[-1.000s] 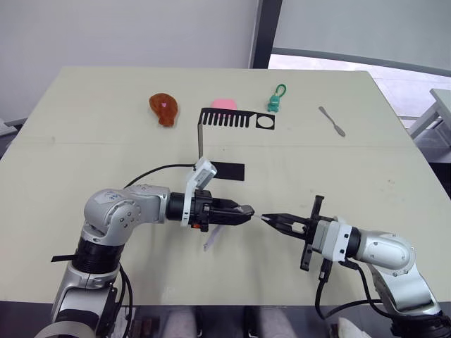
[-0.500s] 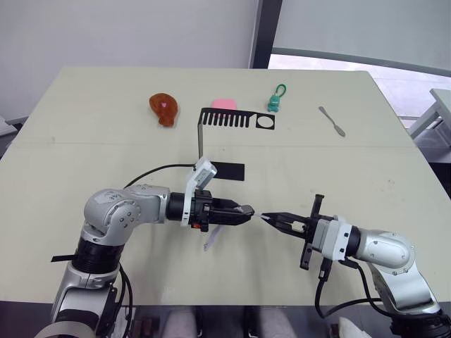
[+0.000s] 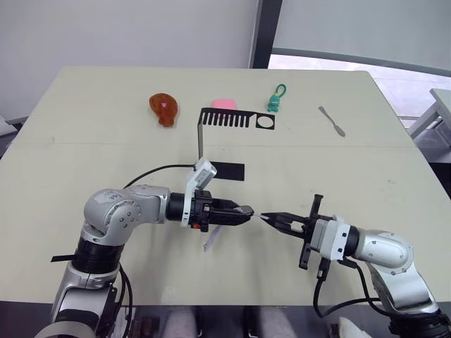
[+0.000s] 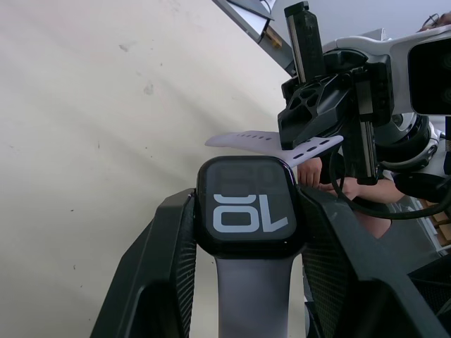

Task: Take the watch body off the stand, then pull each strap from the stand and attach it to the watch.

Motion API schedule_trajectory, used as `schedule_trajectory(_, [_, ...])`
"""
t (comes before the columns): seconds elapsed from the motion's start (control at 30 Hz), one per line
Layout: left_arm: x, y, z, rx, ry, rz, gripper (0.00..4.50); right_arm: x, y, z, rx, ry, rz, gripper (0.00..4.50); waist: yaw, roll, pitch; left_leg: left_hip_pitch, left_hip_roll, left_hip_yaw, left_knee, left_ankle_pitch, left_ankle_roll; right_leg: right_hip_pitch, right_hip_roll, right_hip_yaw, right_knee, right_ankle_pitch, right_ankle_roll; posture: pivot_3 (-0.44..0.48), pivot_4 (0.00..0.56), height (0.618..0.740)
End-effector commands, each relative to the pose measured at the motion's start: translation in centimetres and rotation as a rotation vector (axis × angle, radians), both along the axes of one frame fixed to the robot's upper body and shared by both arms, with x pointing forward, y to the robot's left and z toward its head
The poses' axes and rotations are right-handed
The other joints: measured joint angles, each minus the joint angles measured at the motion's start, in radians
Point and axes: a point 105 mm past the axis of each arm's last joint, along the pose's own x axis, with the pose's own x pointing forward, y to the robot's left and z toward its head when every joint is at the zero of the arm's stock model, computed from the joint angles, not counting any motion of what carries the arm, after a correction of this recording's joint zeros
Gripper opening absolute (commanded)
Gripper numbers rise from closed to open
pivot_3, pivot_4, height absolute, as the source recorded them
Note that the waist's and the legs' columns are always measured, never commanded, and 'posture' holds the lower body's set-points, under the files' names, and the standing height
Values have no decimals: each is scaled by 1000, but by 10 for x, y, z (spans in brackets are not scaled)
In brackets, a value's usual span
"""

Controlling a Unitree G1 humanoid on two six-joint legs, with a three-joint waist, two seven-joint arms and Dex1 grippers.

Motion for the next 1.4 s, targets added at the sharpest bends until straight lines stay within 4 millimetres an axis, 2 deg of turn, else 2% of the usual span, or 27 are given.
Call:
schedule_trajectory(0.03, [-7,-8,11,-15,-42,-49,1607,0,4,10,35,-56,5,0,0,0,0,0,0,0,0,0,0,0,0,0,0,0,0,0,150,740])
schedule_trajectory(1.4, [-10,-12,11,-18,-7,-45,1607,6,5,10,29,-101,-17,0,0,0,0,0,0,0,0,0,0,0,0,0,0,0,0,0,150,740])
